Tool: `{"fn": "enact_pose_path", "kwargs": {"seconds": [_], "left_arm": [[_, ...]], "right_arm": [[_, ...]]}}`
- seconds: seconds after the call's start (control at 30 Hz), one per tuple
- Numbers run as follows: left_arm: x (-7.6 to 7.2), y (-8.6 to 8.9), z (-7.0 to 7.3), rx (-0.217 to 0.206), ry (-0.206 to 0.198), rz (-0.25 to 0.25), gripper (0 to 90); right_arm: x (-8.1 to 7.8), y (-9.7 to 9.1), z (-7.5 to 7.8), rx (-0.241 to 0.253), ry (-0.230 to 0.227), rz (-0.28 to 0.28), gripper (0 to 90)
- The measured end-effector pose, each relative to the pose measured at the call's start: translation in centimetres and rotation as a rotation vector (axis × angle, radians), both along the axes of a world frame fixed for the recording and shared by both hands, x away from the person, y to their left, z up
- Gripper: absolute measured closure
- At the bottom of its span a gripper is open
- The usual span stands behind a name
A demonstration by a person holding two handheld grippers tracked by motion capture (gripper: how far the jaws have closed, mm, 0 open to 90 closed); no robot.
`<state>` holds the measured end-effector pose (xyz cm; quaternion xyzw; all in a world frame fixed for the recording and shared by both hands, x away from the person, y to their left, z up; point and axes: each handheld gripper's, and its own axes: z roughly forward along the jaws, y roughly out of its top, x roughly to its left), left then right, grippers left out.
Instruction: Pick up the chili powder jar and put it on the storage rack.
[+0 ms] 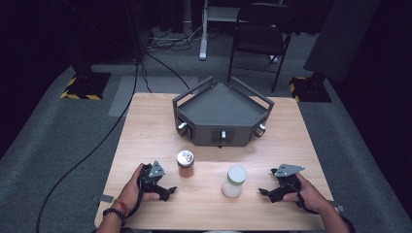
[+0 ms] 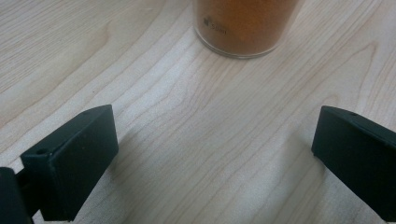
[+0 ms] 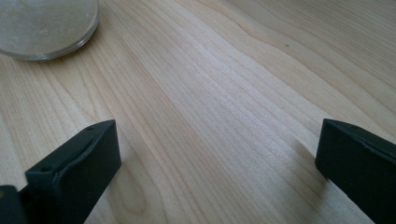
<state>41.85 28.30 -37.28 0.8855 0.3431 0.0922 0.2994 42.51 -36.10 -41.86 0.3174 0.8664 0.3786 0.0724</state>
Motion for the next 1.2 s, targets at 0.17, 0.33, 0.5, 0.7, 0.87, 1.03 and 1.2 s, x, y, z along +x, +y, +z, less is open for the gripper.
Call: {"fn": "enact_pose_path", "kwargs": {"seconds": [0.17,0.33,0.5,0.7,0.87,1.03,1.2], "left_arm": [[-0.07,-0.07,-0.01,0.000,-0.001,0.005,0.1],[-0.10,-0.12,-0.02,0.000,-0.001,0.008,0.0],[-0.09,-0.12,-0.02,0.000,-0.001,0.008,0.1],[-0.09,-0.12,-0.02,0.000,-0.001,0.008,0.1],[-0.09,-0.12,-0.02,0.000,-0.001,0.008,0.1],[-0.15,-0.16,0.00,0.001,-0.001,0.012,0.1],[0.00,-0.37,0.20,0.010,0.007,0.017,0.1]], "right_arm": [[-0.02,0.01,0.00,0.000,0.000,-0.001,0.0],[-0.08,0.04,0.01,-0.001,0.000,-0.004,0.0],[-0.08,0.04,0.01,-0.001,0.000,-0.004,0.0],[-0.09,0.04,0.01,-0.001,0.000,-0.005,0.0],[-0.06,0.03,0.01,0.000,0.000,-0.003,0.0],[-0.06,0.03,0.01,0.000,0.000,-0.004,0.0],[-0.06,0.03,0.01,0.000,0.000,-0.004,0.0]]}}
